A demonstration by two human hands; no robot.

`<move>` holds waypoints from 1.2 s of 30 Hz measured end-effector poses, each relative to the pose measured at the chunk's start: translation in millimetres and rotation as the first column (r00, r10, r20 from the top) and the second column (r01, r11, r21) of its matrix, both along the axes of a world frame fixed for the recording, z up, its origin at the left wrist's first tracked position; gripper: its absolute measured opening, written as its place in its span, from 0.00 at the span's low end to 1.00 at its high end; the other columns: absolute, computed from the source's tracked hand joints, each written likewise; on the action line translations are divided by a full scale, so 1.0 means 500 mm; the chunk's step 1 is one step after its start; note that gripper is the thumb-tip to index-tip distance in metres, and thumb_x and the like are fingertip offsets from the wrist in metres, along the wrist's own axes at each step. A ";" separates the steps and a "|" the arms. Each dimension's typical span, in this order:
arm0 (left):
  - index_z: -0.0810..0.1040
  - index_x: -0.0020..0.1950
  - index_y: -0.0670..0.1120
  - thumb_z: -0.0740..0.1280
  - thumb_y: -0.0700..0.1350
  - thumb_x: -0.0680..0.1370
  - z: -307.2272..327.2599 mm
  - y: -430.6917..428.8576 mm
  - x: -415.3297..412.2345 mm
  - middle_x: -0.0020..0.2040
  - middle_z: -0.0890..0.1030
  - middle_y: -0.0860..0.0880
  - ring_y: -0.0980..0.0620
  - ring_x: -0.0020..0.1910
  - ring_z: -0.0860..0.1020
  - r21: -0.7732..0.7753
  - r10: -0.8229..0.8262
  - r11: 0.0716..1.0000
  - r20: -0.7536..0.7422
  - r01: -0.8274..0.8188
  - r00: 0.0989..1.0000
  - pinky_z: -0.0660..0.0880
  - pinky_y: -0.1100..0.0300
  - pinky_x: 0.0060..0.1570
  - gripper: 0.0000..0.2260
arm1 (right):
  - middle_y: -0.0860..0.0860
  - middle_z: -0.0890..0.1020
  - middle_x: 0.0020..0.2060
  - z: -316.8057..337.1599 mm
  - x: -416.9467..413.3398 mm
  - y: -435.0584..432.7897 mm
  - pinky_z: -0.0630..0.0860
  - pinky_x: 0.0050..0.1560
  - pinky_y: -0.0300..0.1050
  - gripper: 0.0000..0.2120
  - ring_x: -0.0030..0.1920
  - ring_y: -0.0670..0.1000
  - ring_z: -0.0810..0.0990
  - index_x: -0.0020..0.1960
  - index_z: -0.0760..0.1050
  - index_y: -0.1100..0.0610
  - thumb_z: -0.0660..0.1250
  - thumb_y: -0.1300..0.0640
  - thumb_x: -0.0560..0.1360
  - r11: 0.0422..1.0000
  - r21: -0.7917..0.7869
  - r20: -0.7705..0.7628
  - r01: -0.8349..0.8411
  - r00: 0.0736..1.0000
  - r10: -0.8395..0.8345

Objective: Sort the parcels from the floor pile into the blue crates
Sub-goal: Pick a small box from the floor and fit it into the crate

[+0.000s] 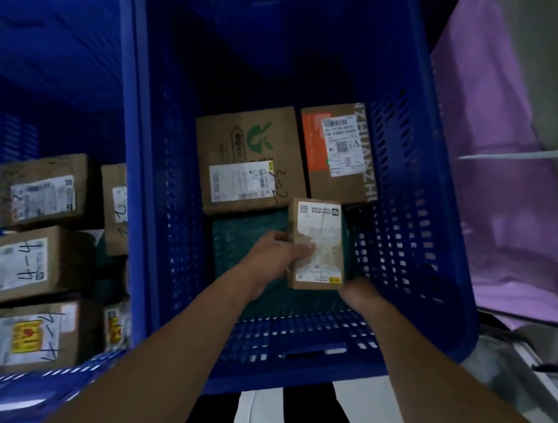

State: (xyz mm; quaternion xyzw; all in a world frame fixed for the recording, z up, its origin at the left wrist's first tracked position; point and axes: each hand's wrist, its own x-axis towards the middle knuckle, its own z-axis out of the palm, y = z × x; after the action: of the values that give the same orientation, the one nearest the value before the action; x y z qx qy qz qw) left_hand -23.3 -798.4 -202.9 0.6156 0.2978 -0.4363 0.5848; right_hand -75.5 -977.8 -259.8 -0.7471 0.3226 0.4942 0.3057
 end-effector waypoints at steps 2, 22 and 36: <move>0.71 0.68 0.43 0.75 0.46 0.76 -0.008 0.003 0.002 0.57 0.83 0.47 0.52 0.49 0.84 -0.014 0.022 1.000 -0.006 -0.022 1.000 0.79 0.61 0.38 0.24 | 0.63 0.76 0.66 -0.004 -0.006 -0.001 0.75 0.58 0.52 0.19 0.66 0.63 0.76 0.70 0.73 0.61 0.55 0.52 0.86 1.000 0.006 0.011 0.007 1.000 -0.007; 0.77 0.66 0.44 0.74 0.45 0.77 -0.037 -0.047 0.002 0.56 0.85 0.49 0.50 0.52 0.84 -0.028 0.045 0.999 -0.028 -0.046 0.999 0.81 0.58 0.44 0.18 | 0.54 0.86 0.44 0.102 0.004 0.015 0.76 0.45 0.48 0.22 0.44 0.53 0.84 0.50 0.81 0.55 0.52 0.45 0.85 0.801 0.287 0.279 0.526 0.754 -0.595; 0.77 0.65 0.40 0.70 0.44 0.81 -0.075 -0.204 -0.017 0.53 0.83 0.46 0.54 0.46 0.82 0.019 -0.081 0.997 0.030 0.081 0.996 0.81 0.53 0.55 0.14 | 0.55 0.75 0.67 0.105 -0.040 -0.043 0.75 0.58 0.48 0.25 0.63 0.57 0.76 0.76 0.64 0.55 0.63 0.58 0.79 0.863 0.058 0.499 0.501 0.734 -0.460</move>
State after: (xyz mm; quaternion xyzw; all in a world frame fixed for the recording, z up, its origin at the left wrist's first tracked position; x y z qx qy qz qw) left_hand -32.1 -900.5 -240.4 0.6388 0.2674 -0.4476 0.5657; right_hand -95.6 -999.5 -207.3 -0.7513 0.4342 0.1757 0.4649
